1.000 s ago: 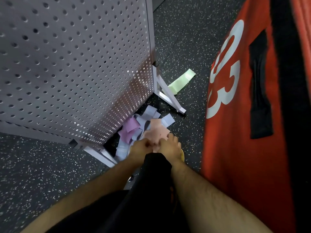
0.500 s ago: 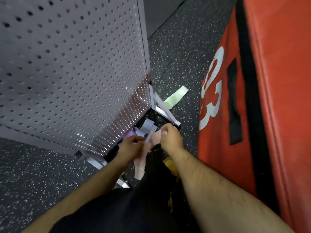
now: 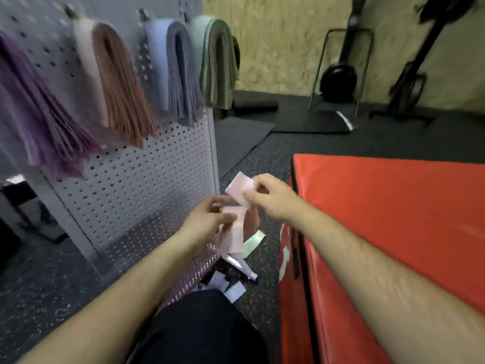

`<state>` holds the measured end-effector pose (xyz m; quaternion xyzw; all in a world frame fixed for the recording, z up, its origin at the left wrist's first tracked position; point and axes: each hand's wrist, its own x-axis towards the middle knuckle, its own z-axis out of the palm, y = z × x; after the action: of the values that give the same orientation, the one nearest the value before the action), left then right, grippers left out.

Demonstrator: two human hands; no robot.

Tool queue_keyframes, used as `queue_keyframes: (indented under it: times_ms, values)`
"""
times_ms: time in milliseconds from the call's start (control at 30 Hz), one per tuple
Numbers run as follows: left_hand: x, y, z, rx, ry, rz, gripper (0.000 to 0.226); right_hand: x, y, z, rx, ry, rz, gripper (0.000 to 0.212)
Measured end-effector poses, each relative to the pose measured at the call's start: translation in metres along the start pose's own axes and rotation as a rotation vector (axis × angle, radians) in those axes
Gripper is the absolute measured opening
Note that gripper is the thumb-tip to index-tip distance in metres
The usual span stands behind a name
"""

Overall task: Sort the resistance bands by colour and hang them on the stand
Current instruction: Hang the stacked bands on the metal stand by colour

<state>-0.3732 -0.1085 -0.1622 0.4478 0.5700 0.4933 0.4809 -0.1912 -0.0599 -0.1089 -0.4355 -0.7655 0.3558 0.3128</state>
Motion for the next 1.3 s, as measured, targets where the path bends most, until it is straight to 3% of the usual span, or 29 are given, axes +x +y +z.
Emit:
queue_keyframes:
  times_ms: [167,333,467,567,667,833,967,1067,1200,1300]
  values:
    - [-0.03,0.071,0.007,0.134,-0.018,0.121,0.028,-0.03,-0.057,-0.057,0.021,-0.124,-0.124,0.016]
    - [-0.062,0.134,0.009,0.26,-0.156,0.153,0.025,-0.052,-0.095,-0.078,-0.114,-0.262,-0.18,0.011]
    - [-0.078,0.165,0.007,0.332,-0.291,0.176,0.035,-0.055,-0.109,-0.082,-0.246,-0.205,-0.219,0.009]
    - [-0.08,0.179,0.003,0.346,-0.263,0.178,0.039,-0.057,-0.121,-0.086,-0.273,-0.197,-0.246,0.008]
    - [-0.082,0.19,-0.001,0.234,-0.198,0.136,0.037,-0.057,-0.131,-0.097,-0.314,-0.166,-0.267,0.009]
    - [-0.089,0.209,0.007,0.042,-0.231,0.124,0.025,-0.055,-0.14,-0.105,-0.305,-0.059,-0.313,0.013]
    - [-0.09,0.221,0.012,0.019,-0.189,0.182,0.03,-0.05,-0.143,-0.106,-0.181,-0.004,-0.277,0.015]
    - [-0.09,0.23,0.01,0.009,-0.14,0.218,0.039,-0.05,-0.143,-0.104,0.059,-0.005,-0.223,0.016]
    - [-0.09,0.238,0.012,0.179,-0.06,0.277,0.034,-0.051,-0.146,-0.104,0.26,-0.009,-0.188,0.017]
    - [-0.091,0.243,0.017,0.15,-0.022,0.295,0.023,-0.05,-0.146,-0.102,0.296,0.012,-0.172,0.019]
